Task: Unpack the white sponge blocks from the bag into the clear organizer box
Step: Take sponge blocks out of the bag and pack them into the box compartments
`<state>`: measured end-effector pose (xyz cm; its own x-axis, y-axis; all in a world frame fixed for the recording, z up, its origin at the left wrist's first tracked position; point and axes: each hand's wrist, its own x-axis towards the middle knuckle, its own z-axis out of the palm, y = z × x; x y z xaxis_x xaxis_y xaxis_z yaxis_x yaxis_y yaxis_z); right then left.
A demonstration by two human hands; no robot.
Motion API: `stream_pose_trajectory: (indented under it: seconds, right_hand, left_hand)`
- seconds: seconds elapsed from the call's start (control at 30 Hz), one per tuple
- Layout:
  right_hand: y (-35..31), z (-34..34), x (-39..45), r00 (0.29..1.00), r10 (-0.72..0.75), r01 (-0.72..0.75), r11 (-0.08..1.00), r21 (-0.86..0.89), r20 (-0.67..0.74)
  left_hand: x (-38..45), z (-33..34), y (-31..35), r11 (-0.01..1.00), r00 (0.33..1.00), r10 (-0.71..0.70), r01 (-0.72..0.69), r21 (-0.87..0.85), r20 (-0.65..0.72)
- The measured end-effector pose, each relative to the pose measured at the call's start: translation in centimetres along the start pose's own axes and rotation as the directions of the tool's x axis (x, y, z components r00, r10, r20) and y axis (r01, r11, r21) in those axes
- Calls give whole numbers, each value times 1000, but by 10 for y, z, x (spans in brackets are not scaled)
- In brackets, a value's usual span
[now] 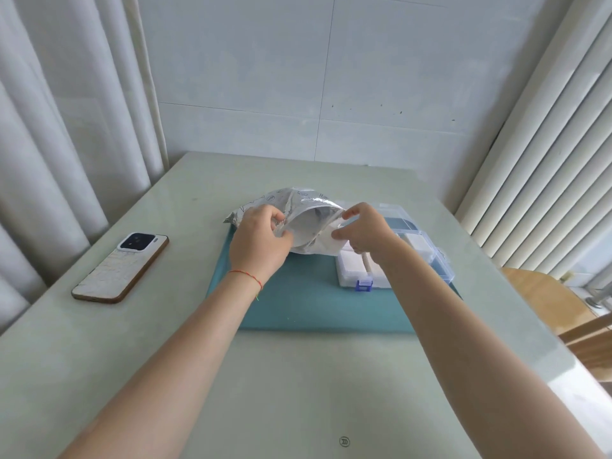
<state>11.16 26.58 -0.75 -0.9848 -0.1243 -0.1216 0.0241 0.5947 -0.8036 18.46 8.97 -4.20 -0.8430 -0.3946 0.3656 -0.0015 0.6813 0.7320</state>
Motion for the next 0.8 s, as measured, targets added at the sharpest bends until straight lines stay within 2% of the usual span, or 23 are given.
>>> stream_pose_trajectory:
  seconds: [0.17,0.27,0.43,0.7,0.8]
  right_hand:
    - [13,-16,-4,999,17,-24,987,162,42]
    - [24,-20,-2,997,40,-51,987,151,73]
    - [35,-23,3,993,49,-61,991,123,105]
    - [34,-22,0,997,5,-14,994,111,79]
    - [31,-14,2,1000,-9,5,993,117,30]
  left_hand:
    - [-10,8,16,999,998,30,-29,-26,57]
    - [-18,19,25,998,990,59,-61,12,131]
    - [-19,35,35,996,944,-1,-28,83,330]
    - [-13,50,42,994,922,-18,-25,105,386]
    - [-12,52,43,994,913,-18,-27,104,407]
